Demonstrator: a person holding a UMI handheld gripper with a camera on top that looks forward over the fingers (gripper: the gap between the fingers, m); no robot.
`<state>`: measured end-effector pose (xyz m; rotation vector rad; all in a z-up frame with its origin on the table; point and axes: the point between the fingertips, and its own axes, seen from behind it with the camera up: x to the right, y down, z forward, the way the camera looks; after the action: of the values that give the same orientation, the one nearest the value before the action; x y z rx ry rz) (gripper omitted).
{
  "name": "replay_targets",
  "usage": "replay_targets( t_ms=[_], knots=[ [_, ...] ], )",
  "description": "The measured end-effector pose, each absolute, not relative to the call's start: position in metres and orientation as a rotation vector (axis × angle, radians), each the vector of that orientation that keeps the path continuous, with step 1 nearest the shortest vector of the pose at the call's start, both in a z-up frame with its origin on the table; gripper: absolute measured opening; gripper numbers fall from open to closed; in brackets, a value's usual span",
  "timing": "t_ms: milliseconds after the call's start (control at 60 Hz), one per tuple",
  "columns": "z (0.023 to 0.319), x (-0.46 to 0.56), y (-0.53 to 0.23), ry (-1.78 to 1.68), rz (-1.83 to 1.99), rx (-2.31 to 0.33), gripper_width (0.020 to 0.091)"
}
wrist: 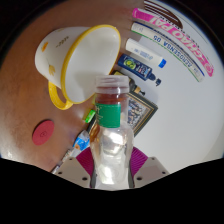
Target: Pour water
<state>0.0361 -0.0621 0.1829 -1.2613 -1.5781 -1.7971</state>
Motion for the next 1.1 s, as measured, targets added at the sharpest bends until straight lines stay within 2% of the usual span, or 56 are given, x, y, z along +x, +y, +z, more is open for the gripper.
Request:
replay_targets(
  t_ms=[217,383,500,583,783,950,1100],
  knots=[
    [0.184,0.032,-0.064,-1.461,-1.585,-1.394,0.0431],
    [0.198,0.026,-0.079,-1.085,-1.093,-1.670,0.0437],
    [0.214,0.033,-0.086,-0.811,-0.786,-1.754,0.0435],
    [0.211,0.042,-0.092,-0.599,-0.553,-1.820,0.0434],
    [0.156,0.063,-0.089,-0.252,-0.100,-1.911,0.0436],
    [0.100,0.070,-0.081,-0.201,0.009,-1.943,0.0440],
    [0.065,0.072,-0.075,-0.150,0.079,-1.974,0.0439]
  ],
)
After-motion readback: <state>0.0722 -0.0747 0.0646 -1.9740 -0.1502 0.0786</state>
